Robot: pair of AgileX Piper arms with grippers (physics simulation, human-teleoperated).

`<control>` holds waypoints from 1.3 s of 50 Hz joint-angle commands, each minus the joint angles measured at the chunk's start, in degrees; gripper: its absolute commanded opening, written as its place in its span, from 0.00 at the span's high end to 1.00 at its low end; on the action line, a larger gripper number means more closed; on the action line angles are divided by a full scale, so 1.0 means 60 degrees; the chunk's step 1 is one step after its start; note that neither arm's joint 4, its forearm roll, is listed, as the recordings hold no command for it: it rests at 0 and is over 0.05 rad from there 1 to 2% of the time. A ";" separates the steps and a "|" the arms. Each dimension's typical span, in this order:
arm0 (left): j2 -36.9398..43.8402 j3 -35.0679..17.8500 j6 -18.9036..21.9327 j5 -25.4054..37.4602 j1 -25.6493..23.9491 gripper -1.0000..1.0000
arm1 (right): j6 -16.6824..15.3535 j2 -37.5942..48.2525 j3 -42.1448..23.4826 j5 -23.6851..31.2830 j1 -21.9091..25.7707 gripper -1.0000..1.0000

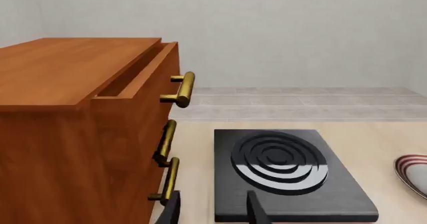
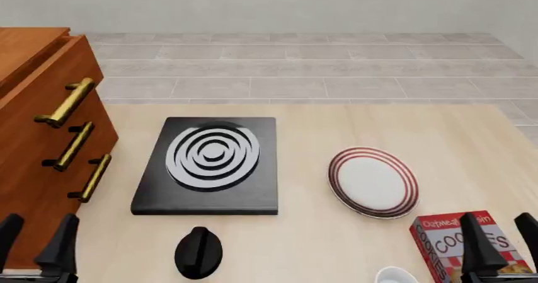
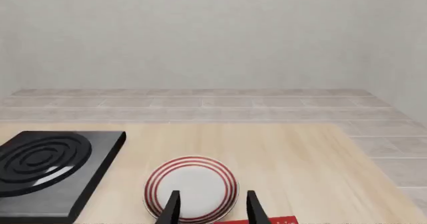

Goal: Pick the akita bowl in the top layer of the wooden cabinet and place it on the plate.

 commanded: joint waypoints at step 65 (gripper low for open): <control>0.2105 -0.4110 0.0274 0.1479 -0.0860 0.00 | -0.0029 0.0018 0.0001 0.0050 -0.0008 0.00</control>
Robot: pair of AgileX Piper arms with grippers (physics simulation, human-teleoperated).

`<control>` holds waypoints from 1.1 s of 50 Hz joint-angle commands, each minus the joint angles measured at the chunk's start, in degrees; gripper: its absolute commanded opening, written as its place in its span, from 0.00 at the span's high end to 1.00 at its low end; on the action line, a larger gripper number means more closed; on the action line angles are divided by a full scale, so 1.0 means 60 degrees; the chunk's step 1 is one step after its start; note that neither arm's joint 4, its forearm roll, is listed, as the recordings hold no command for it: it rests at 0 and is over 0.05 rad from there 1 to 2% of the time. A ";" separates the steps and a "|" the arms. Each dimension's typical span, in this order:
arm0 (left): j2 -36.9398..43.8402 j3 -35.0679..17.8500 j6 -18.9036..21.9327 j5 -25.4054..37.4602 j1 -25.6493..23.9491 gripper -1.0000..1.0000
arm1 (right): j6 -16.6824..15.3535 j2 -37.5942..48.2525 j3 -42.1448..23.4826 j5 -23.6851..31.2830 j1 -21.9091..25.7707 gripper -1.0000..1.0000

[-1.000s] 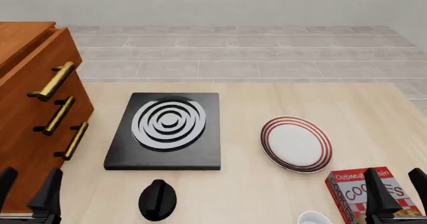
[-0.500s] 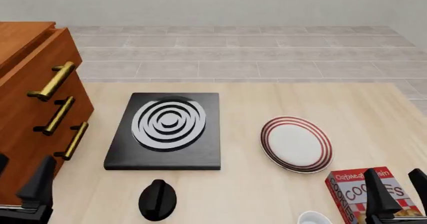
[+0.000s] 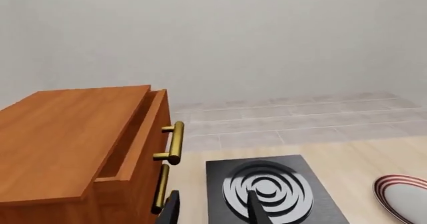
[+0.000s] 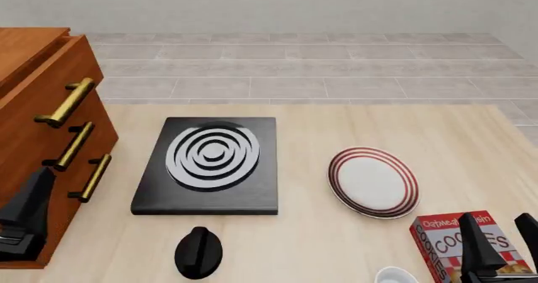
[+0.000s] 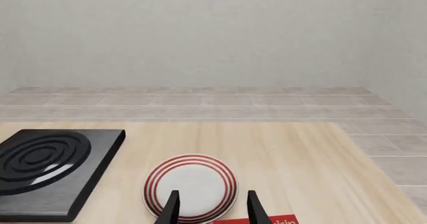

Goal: Pick the akita bowl in the top layer of the wooden cabinet and place it on the plate.

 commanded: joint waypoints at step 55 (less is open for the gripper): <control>0.2156 -0.4916 0.0970 0.2247 -0.0457 0.00 | 0.0064 0.0052 -0.0015 -0.0007 -0.0004 0.00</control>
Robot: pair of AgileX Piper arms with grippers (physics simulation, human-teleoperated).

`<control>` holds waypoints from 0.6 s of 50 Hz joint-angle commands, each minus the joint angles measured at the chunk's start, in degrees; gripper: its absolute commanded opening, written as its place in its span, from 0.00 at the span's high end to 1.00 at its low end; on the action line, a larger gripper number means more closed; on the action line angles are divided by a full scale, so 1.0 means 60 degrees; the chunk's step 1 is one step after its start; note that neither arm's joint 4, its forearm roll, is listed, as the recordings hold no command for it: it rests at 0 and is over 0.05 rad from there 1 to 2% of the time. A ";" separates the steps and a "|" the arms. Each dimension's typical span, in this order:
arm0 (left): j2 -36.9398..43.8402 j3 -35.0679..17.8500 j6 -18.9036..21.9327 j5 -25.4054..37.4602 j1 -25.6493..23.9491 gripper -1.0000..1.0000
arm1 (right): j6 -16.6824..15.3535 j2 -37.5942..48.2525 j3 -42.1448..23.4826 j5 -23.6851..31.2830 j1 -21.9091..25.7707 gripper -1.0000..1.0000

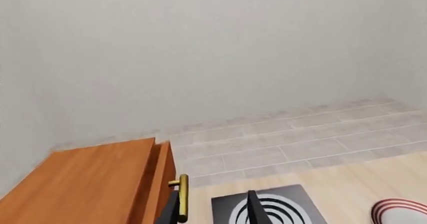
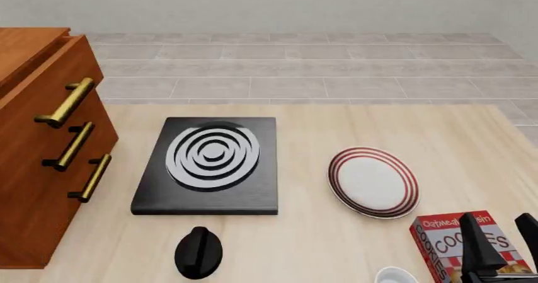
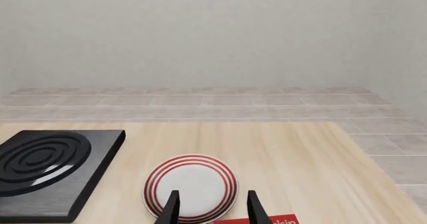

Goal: Pick the akita bowl in the top layer of the wooden cabinet and place it on the plate.

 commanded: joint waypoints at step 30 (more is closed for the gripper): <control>0.2322 -0.2111 -0.0105 0.1079 0.0028 0.00 | -0.0027 0.0249 0.0003 -0.0184 0.0043 0.00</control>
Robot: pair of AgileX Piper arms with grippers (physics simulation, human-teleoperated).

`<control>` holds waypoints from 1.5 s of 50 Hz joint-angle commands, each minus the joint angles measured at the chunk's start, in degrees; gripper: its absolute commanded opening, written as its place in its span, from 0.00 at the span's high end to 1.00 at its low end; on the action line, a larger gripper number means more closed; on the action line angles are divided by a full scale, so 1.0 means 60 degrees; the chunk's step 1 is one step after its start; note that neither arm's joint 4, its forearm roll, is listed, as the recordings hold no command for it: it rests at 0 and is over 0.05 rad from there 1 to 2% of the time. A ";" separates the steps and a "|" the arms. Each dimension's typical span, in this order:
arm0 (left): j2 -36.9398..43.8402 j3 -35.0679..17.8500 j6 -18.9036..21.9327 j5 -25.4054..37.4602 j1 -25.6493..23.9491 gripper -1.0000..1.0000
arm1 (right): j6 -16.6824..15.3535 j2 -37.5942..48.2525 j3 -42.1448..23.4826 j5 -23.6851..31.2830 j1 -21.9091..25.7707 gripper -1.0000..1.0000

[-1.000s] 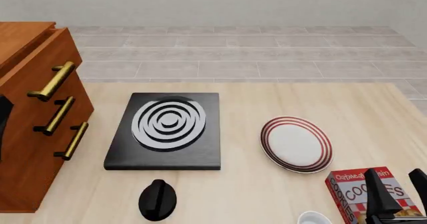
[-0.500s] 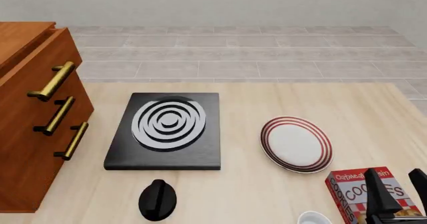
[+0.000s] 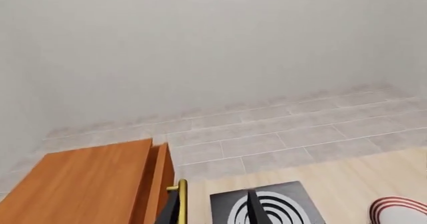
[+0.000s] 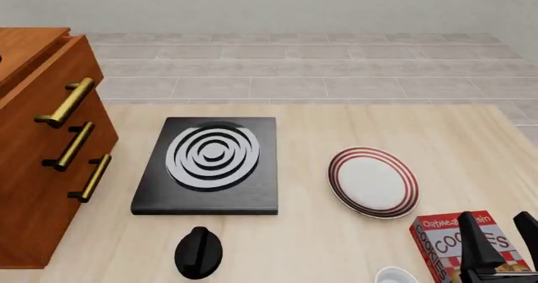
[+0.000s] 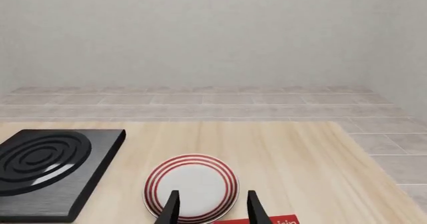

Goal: Pick the akita bowl in the top layer of the wooden cabinet and place it on the plate.

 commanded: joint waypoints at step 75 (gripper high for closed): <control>0.2780 -0.1746 0.0523 0.2247 0.1290 0.00 | 0.0135 -0.0225 -0.0014 0.0184 -0.0030 0.00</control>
